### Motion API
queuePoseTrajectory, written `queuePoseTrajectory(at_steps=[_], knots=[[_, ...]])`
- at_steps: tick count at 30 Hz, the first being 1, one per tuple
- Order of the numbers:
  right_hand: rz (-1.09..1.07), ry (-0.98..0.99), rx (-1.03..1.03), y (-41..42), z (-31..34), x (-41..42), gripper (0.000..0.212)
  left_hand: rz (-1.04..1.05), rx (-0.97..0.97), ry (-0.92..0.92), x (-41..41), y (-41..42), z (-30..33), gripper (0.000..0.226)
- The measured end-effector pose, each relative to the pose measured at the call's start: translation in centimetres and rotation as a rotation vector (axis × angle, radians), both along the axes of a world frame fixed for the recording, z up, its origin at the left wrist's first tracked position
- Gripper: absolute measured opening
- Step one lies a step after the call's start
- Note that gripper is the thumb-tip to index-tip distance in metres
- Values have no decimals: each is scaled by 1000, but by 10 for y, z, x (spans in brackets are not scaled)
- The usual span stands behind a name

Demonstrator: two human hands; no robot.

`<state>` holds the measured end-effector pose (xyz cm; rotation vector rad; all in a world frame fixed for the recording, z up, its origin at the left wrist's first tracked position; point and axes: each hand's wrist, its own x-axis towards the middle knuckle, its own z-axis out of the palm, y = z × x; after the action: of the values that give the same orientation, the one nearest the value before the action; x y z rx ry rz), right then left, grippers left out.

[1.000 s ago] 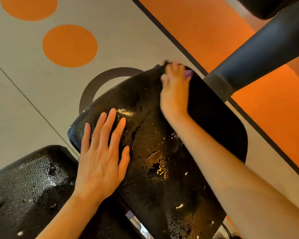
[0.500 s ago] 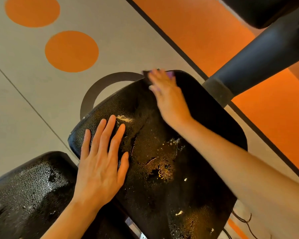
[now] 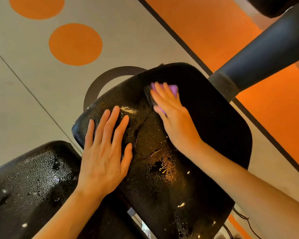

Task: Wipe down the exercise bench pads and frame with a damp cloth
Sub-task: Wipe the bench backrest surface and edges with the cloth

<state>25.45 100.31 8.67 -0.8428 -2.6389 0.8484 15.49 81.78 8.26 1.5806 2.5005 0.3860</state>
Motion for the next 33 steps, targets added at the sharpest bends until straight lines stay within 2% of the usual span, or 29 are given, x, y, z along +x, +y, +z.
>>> queuePoseTrajectory(at_steps=[2, 6, 8, 13, 14, 19, 22, 25, 30, 33], knots=[[49, -62, 18, -11, -2, 23, 49, 4, 6, 3, 0, 0, 0, 63], [-89, 3, 25, 21, -3, -50, 42, 4, -1, 6, 0, 0, 0, 63], [-75, -6, 27, 21, -2, -60, 42, -2, -4, 13, 0, 0, -1, 63], [100, -106, 46, -14, 7, 57, 51, 7, 6, 5, 0, -1, -1, 62], [91, -96, 43, -13, 5, 53, 51, 8, 10, 6, 0, 0, -1, 62], [-29, -17, 26, 16, 0, -63, 42, 9, 13, 16, 1, 0, -1, 62], [100, -58, 52, 4, -1, -11, 46, 9, 28, 15, 1, 0, -2, 62], [124, -103, 57, -20, 5, 46, 50, 17, 29, 5, 1, 0, -2, 63], [3, -12, 71, 6, 2, -67, 39, 21, 30, 15, 2, 0, -2, 62], [102, -34, 99, -8, 0, -24, 43, 16, 37, 20, 1, 1, -3, 62]])
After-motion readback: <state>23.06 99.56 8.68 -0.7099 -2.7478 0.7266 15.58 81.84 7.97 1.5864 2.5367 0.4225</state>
